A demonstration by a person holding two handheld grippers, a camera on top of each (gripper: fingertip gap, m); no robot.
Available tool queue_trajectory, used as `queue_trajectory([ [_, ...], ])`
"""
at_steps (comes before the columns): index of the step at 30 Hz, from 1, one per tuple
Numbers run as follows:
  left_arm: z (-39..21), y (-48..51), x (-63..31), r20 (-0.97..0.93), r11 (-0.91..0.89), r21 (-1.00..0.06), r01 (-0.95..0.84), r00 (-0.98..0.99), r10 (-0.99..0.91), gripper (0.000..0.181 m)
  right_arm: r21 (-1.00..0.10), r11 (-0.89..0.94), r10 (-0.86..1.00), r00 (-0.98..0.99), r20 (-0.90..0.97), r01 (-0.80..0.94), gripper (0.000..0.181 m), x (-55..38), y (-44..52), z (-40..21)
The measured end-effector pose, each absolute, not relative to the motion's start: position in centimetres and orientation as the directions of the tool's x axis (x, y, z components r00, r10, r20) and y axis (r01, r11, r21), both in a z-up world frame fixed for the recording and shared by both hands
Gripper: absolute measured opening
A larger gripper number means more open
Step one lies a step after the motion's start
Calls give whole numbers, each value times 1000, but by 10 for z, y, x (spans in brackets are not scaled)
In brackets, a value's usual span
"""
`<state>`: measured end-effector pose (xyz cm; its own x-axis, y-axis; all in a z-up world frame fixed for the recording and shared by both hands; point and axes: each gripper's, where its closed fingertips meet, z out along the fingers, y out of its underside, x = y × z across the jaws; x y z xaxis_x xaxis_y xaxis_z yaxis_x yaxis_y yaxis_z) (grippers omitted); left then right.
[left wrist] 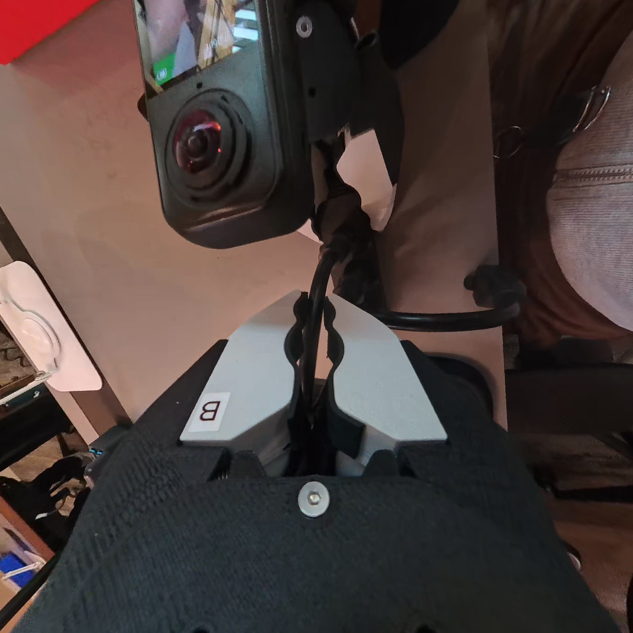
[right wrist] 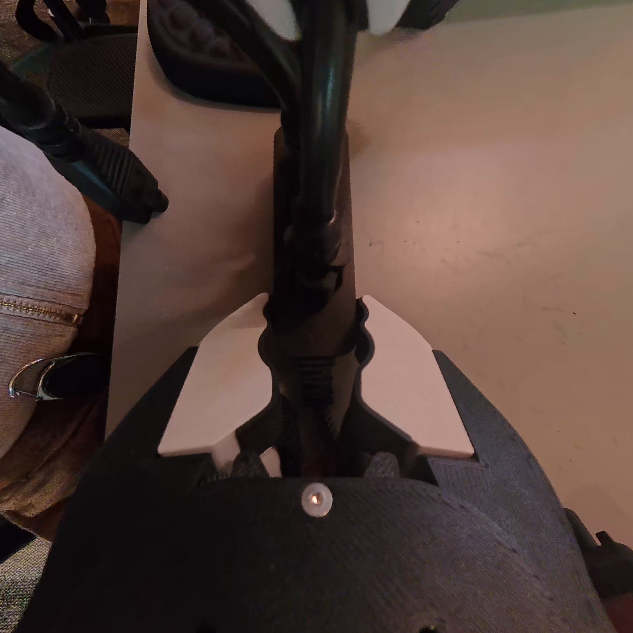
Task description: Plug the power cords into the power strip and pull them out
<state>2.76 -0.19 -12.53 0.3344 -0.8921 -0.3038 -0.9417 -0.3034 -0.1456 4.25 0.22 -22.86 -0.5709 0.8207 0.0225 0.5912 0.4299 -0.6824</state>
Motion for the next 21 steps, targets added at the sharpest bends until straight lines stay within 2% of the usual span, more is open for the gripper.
queue_trajectory([
  [8,-133,-2,37,-265,-321,-202,-925,367,-892,12,-683,429,821,-571,22,591,46,43,2,-228],
  [12,-150,0,37,-216,-366,-128,-922,386,-897,18,-685,427,821,-570,19,591,46,43,2,-228],
  [14,-153,3,34,-197,-383,-120,-916,400,-895,11,-686,423,822,-569,16,592,46,44,2,-228],
  [21,-150,-6,29,-193,-356,-109,-928,371,-908,9,-700,424,814,-581,16,575,47,44,0,-226],
])
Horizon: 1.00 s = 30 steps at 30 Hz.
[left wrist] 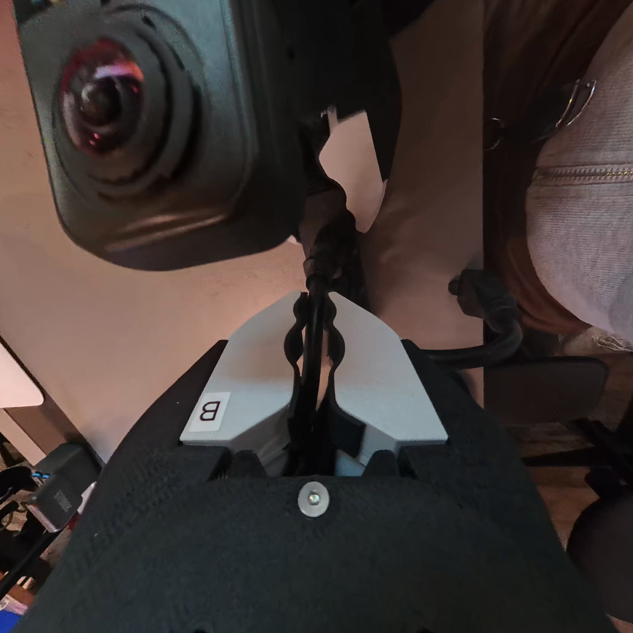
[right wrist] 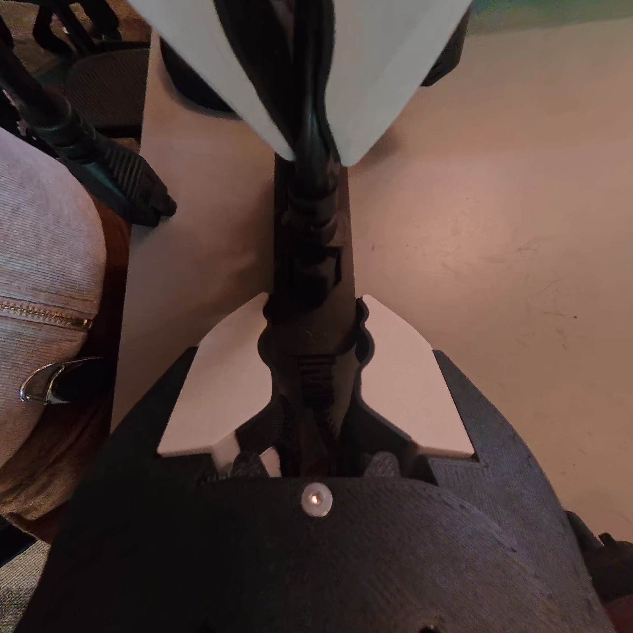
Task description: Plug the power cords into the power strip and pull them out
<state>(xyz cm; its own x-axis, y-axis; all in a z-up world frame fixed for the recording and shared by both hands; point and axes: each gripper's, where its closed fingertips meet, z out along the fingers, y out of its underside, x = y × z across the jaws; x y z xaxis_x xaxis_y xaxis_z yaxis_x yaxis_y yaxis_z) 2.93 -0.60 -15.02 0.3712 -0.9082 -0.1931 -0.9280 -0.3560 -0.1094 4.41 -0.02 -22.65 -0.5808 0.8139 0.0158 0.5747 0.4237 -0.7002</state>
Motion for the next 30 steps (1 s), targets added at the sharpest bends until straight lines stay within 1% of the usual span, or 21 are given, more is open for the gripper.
queue_trajectory([
  [4,-151,0,39,-214,-341,-124,-932,361,-908,9,-684,443,810,-586,29,579,47,45,-1,-229],
  [7,-150,-4,34,-212,-343,-114,-932,360,-909,9,-689,439,812,-583,29,577,47,44,-1,-229],
  [10,-150,-8,29,-222,-364,-148,-920,390,-894,9,-693,439,807,-590,25,571,47,43,-3,-228],
  [14,-148,-3,40,-265,-318,-139,-938,345,-900,9,-687,446,806,-591,30,573,47,43,-3,-229],
  [17,-149,-8,30,-255,-340,-139,-930,365,-895,9,-691,439,812,-583,32,574,47,42,-3,-228],
  [20,-148,-9,27,-260,-357,-176,-917,393,-882,9,-698,427,812,-584,16,575,48,41,-4,-227],
  [22,-148,-4,32,-275,-338,-168,-926,373,-886,9,-686,435,814,-581,22,583,47,41,-2,-229],
  [23,-147,-1,38,-278,-328,-182,-927,368,-887,9,-686,433,815,-579,21,585,47,41,-2,-229],
  [25,-146,-1,42,-279,-310,-167,-936,346,-896,9,-689,436,815,-578,31,579,47,42,-2,-228],
  [27,-146,-5,34,-271,-329,-165,-930,363,-891,9,-690,435,815,-578,30,579,47,42,-2,-228],
  [28,-146,-7,28,-274,-346,-173,-922,382,-883,9,-695,429,816,-577,25,577,47,41,-2,-227],
  [30,-145,-10,25,-263,-372,-222,-901,423,-867,10,-710,415,813,-582,8,569,48,40,-4,-225],
])
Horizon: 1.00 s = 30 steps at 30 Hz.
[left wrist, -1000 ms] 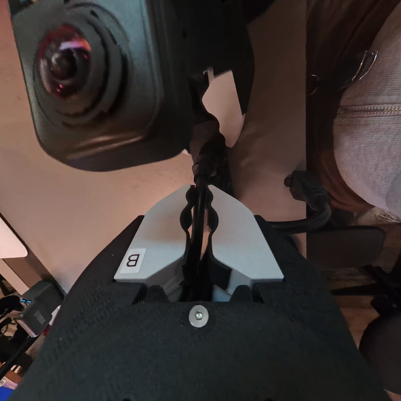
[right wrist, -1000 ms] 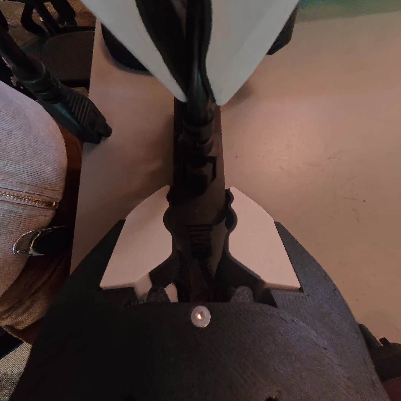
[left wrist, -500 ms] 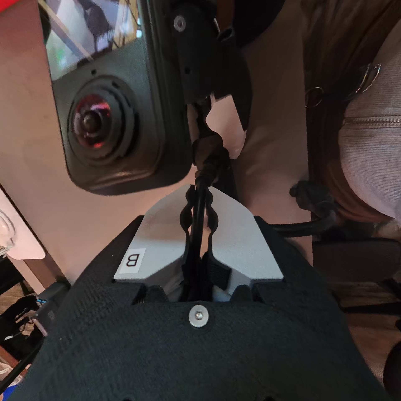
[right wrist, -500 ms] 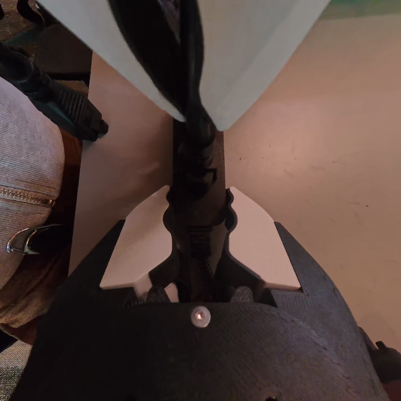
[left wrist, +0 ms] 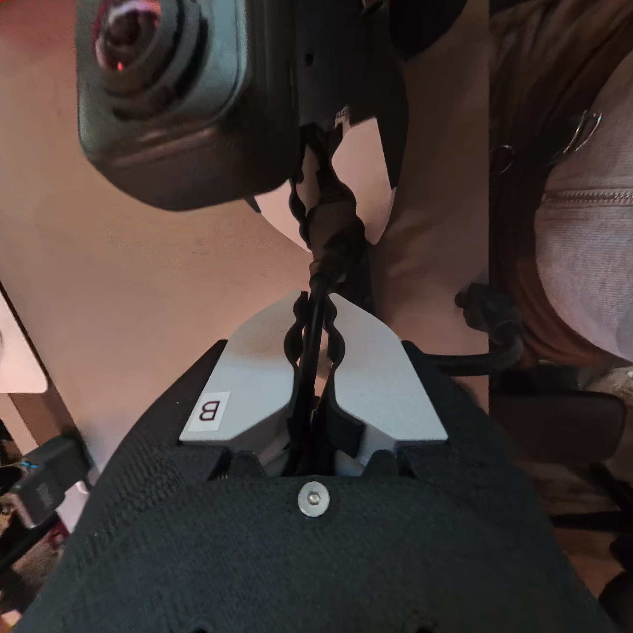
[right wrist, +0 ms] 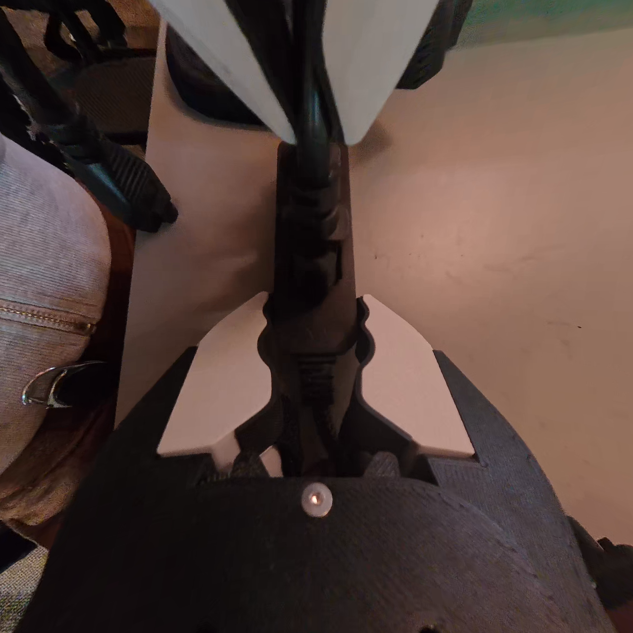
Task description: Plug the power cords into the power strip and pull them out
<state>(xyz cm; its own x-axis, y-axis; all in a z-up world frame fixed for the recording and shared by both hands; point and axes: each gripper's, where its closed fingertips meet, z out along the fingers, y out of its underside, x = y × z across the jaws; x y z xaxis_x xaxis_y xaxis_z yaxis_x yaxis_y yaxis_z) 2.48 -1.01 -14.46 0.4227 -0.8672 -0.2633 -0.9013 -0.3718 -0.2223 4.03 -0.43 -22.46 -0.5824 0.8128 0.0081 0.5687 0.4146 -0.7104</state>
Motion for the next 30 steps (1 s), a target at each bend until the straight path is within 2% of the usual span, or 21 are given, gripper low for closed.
queue_trajectory([
  [5,-143,-6,31,-298,-357,-226,-906,414,-860,12,-691,430,819,-574,27,581,47,41,-2,-228],
  [7,-114,-1,32,-392,-314,-339,-887,437,-810,29,-691,427,823,-568,30,583,46,41,-1,-228],
  [9,-78,-9,35,-412,-266,-519,-812,511,-755,44,-694,418,823,-567,17,586,46,41,-1,-227],
  [12,-35,-28,26,-345,-151,-822,-549,691,-635,57,-740,374,831,-556,0,558,70,39,0,-217],
  [14,-26,-44,11,-201,-69,-955,-290,797,-570,58,-806,315,844,-536,-4,501,77,37,3,-202],
  [15,-27,-51,4,-94,-28,-991,-130,831,-548,59,-842,279,850,-526,-7,462,79,36,5,-193],
  [17,-37,-63,-11,118,29,-987,155,848,-517,73,-908,197,864,-504,-18,370,85,35,9,-173],
  [19,-58,-70,-27,208,64,-962,266,862,-462,89,-955,122,871,-490,-28,271,95,35,12,-154],
  [21,-85,-74,-32,144,40,-984,175,902,-407,90,-977,69,882,-469,-34,200,109,36,17,-142],
  [23,-110,-77,-27,1,-39,-999,-16,914,-405,90,-987,41,891,-452,-35,157,121,35,21,-135],
  [25,-128,-77,-18,-79,-113,-983,-144,891,-448,90,-993,56,885,-465,1,103,118,37,18,-129],
  [26,-135,-77,-12,-83,-150,-973,-176,869,-487,90,-995,70,879,-475,30,67,109,39,16,-125],
  [30,-159,-59,-8,-48,-292,-920,-260,816,-576,87,-996,81,830,-555,55,21,46,50,7,-122],
])
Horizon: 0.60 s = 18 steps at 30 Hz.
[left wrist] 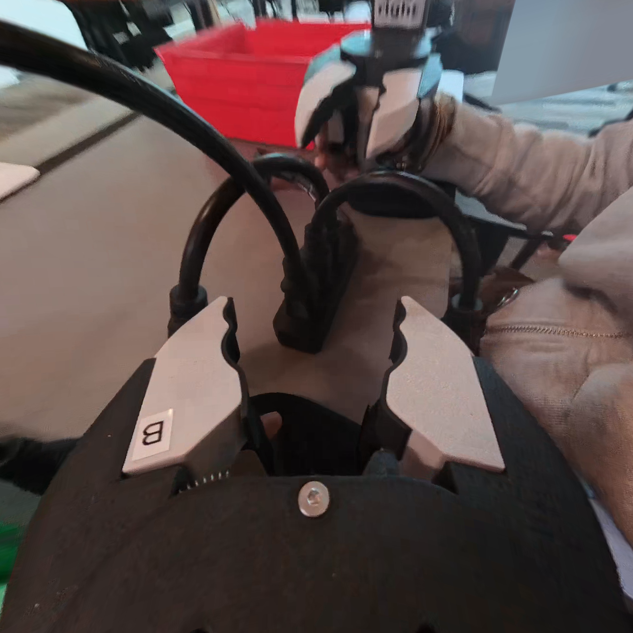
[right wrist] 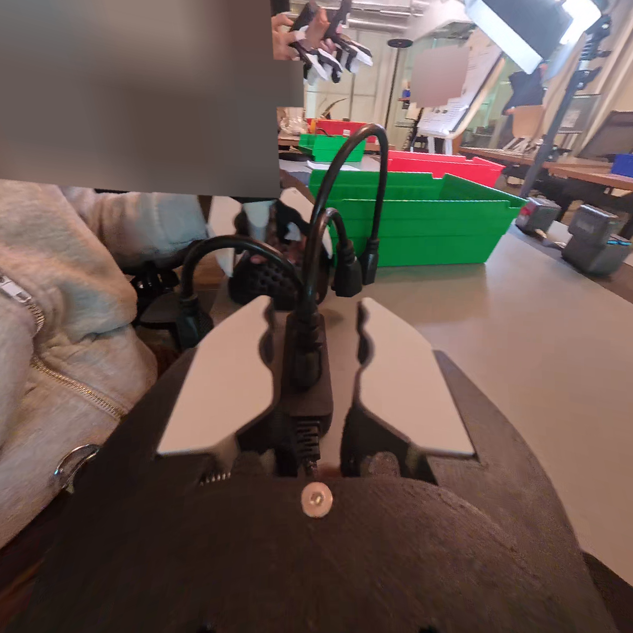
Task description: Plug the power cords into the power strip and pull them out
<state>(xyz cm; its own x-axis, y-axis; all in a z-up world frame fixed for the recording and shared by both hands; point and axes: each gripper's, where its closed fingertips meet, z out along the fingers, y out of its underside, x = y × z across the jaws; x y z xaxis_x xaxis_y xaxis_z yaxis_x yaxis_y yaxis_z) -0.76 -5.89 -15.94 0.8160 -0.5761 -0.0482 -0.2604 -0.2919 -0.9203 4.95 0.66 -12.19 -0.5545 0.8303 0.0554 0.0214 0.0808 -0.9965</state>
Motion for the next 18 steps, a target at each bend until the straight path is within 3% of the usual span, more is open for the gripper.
queue_trajectory([
  [1,-165,-55,-4,-29,-327,-902,-282,796,-605,85,-995,95,823,-564,64,24,33,51,5,-123],
  [3,-173,-45,4,-25,-349,-876,-332,755,-656,81,-989,134,824,-562,73,67,28,50,4,-131],
  [8,-199,-26,17,-7,-434,-782,-446,704,-710,72,-966,152,811,-586,2,208,42,45,-2,-150],
  [18,-203,-6,31,-68,-393,-774,-496,683,-728,47,-936,196,813,-582,-11,291,32,40,-4,-164],
])
